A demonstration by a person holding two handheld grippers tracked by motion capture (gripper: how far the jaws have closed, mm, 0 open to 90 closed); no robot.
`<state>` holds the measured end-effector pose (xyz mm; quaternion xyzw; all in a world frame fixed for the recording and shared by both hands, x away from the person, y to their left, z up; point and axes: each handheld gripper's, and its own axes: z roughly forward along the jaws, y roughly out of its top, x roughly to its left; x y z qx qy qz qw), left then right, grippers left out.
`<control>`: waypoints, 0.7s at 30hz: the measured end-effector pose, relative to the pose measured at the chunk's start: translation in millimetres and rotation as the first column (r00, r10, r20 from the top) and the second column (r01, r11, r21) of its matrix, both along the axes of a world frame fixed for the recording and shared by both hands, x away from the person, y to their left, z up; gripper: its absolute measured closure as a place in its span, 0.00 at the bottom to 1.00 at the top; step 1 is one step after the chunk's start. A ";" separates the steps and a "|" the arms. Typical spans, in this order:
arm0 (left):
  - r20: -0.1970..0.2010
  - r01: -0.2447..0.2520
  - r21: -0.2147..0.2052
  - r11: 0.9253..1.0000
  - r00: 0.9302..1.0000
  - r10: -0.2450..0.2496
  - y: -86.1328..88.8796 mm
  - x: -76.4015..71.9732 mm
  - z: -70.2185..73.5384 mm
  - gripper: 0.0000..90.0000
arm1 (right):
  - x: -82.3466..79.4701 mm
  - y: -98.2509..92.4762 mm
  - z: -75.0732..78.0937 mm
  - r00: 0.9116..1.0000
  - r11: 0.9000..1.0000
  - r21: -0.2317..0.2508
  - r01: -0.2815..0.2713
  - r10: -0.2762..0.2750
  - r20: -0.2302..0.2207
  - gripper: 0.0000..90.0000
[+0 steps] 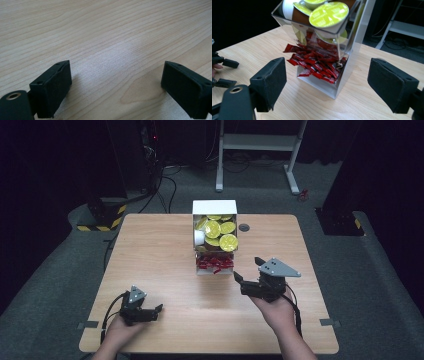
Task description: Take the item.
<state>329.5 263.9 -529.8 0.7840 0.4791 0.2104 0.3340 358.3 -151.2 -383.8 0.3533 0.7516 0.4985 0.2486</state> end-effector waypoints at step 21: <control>0.004 0.005 -0.001 1.000 1.000 -0.005 0.4 -0.3 0.0 0.12 | 17.2 18.8 31.2 0.999 0.999 0.043 -0.025 0.023 0.040 0.21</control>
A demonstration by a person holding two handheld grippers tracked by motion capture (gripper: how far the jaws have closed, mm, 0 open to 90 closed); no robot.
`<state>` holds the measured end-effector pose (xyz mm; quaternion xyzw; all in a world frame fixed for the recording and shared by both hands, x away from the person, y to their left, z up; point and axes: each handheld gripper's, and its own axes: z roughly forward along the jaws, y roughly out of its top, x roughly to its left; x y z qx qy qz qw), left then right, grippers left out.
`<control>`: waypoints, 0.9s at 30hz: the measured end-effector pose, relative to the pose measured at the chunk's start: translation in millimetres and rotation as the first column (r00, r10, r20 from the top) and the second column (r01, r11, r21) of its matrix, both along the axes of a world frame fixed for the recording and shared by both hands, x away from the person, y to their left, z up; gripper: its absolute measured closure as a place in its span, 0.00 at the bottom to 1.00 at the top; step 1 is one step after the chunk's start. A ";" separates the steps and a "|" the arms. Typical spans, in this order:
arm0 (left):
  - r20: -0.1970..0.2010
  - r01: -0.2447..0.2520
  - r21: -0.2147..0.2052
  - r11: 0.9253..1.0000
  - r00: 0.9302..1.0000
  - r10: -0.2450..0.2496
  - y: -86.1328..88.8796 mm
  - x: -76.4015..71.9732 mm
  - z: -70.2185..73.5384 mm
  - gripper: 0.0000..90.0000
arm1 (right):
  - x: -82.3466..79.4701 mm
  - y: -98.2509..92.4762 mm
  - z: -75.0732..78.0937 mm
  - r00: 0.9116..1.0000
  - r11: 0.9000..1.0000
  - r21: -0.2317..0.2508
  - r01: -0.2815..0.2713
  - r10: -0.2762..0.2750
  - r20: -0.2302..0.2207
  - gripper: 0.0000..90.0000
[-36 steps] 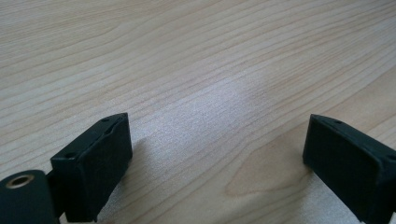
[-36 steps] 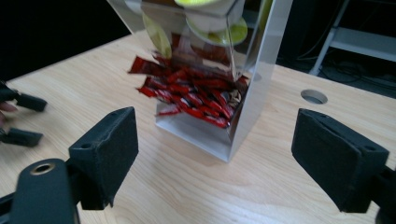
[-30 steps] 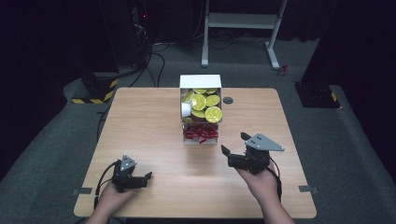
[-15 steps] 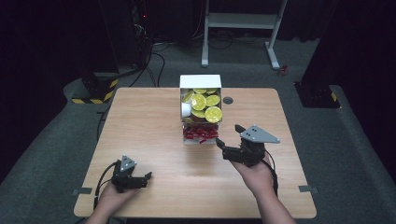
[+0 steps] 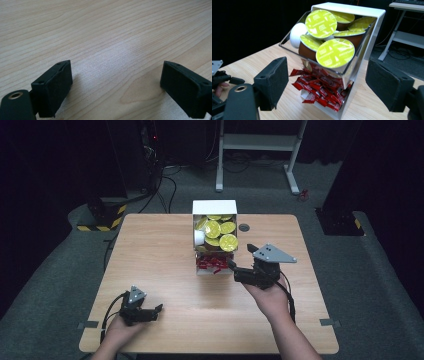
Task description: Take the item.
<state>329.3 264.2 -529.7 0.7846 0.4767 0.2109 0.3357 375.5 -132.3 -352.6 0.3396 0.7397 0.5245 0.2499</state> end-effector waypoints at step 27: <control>0.004 0.007 0.000 1.000 1.000 -0.007 0.4 0.0 0.1 0.14 | 28.4 33.0 25.4 0.999 0.999 -0.036 -0.032 0.032 0.010 0.19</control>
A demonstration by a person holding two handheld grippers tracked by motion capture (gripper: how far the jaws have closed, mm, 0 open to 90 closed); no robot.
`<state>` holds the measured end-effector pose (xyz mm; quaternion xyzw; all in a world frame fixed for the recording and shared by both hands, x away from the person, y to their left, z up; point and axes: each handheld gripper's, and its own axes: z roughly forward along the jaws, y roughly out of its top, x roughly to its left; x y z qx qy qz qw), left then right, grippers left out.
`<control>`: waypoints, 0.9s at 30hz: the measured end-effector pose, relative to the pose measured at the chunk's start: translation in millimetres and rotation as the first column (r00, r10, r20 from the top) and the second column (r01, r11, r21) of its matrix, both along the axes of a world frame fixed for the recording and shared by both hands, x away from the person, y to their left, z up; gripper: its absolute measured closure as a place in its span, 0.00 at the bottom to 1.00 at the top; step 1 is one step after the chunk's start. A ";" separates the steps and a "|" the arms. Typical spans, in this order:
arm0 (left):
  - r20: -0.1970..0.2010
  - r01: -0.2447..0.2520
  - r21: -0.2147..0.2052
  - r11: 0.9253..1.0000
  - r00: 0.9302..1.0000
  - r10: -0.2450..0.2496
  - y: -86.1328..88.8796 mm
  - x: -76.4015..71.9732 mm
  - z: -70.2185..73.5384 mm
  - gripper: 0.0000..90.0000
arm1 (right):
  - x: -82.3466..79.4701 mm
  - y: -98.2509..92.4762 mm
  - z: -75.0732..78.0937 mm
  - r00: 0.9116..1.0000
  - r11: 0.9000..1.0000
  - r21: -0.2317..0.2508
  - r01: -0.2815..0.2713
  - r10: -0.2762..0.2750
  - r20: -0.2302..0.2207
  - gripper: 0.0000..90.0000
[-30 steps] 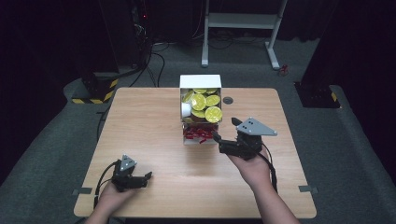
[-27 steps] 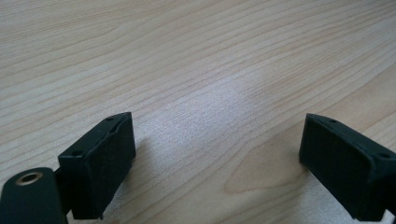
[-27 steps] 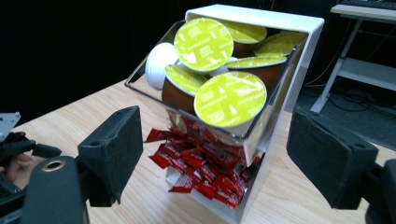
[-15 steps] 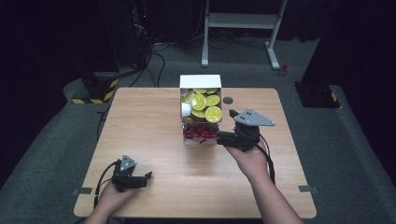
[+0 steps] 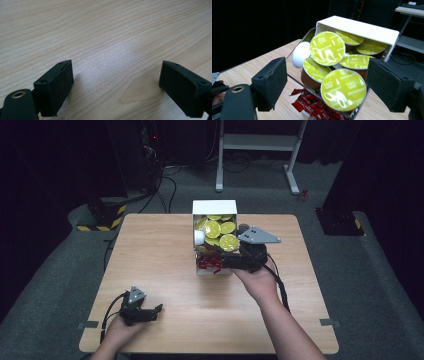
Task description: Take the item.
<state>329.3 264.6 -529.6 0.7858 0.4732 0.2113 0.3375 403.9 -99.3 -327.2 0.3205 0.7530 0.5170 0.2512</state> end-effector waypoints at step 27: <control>0.002 0.017 -0.005 1.000 1.000 -0.017 0.8 0.4 0.0 0.15 | 30.2 32.5 -1.6 0.999 0.999 -0.034 -0.001 -0.001 -0.034 0.15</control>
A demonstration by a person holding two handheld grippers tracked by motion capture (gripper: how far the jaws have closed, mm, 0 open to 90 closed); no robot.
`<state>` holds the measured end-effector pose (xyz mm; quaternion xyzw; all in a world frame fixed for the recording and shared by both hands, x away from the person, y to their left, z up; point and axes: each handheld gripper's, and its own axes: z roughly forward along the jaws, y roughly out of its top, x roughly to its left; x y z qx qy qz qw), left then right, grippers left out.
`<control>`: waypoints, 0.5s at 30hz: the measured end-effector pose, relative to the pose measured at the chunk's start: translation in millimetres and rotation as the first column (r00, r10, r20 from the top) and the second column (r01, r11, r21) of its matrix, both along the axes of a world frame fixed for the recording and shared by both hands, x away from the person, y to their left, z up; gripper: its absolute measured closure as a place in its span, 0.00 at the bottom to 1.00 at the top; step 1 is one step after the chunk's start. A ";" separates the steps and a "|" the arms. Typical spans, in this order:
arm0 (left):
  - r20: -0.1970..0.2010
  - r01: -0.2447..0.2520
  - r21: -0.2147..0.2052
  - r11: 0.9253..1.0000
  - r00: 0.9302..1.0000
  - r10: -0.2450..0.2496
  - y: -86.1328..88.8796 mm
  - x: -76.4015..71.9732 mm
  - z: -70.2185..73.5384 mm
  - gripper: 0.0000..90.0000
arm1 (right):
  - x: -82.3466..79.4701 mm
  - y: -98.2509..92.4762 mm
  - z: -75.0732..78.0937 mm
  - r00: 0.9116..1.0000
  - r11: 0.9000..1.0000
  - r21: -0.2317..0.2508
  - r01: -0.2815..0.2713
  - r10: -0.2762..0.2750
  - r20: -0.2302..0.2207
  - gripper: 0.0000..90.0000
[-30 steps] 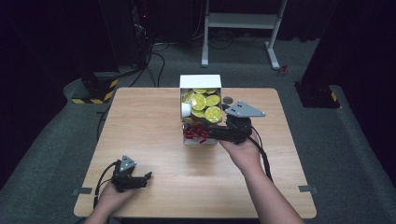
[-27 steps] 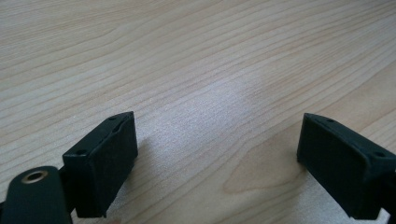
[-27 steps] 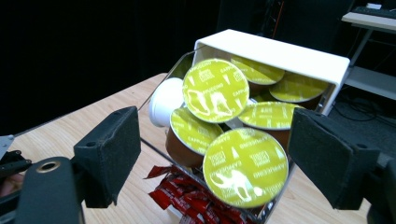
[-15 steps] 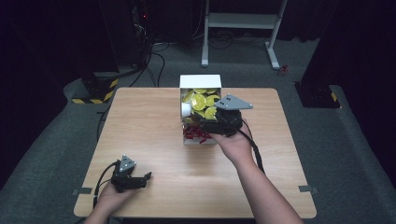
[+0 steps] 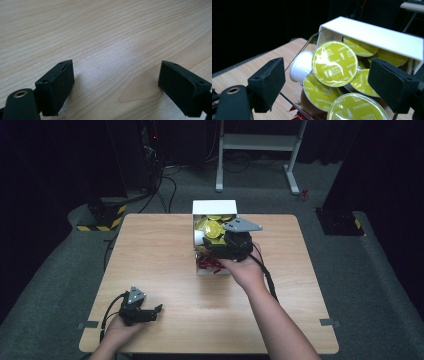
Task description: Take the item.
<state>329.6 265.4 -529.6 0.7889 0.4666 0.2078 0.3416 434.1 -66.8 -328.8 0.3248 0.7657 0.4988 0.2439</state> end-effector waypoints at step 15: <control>0.000 -0.002 -0.007 1.000 1.000 0.002 0.2 -2.2 -0.1 0.16 | 16.4 9.8 0.5 0.999 0.999 -0.015 0.036 -0.036 -0.015 0.17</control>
